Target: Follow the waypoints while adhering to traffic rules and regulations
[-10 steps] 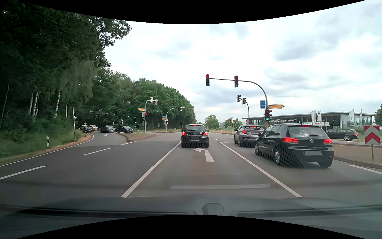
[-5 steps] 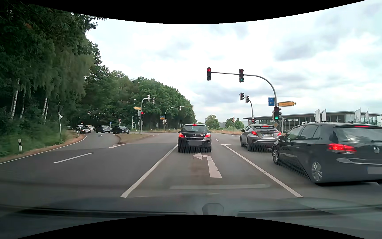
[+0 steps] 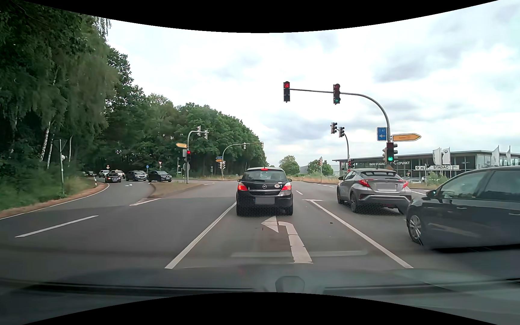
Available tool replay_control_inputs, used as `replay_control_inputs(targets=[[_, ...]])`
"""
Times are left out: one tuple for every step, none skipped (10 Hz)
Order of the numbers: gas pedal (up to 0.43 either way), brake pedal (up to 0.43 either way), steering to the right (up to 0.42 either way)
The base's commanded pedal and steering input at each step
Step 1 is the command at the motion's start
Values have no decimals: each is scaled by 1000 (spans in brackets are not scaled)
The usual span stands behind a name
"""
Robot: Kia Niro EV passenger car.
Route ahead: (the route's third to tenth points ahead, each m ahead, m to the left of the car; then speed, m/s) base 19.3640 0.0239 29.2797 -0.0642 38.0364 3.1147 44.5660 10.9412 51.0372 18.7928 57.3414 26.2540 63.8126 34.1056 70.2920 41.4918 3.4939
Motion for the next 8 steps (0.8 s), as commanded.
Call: replay_control_inputs(targets=[[0, 79, -2], [0, 79, -3], [0, 79, -3], [0, 79, -3], [0, 73, -3], [0, 67, -3], [0, 67, -3], [0, 67, -3]])
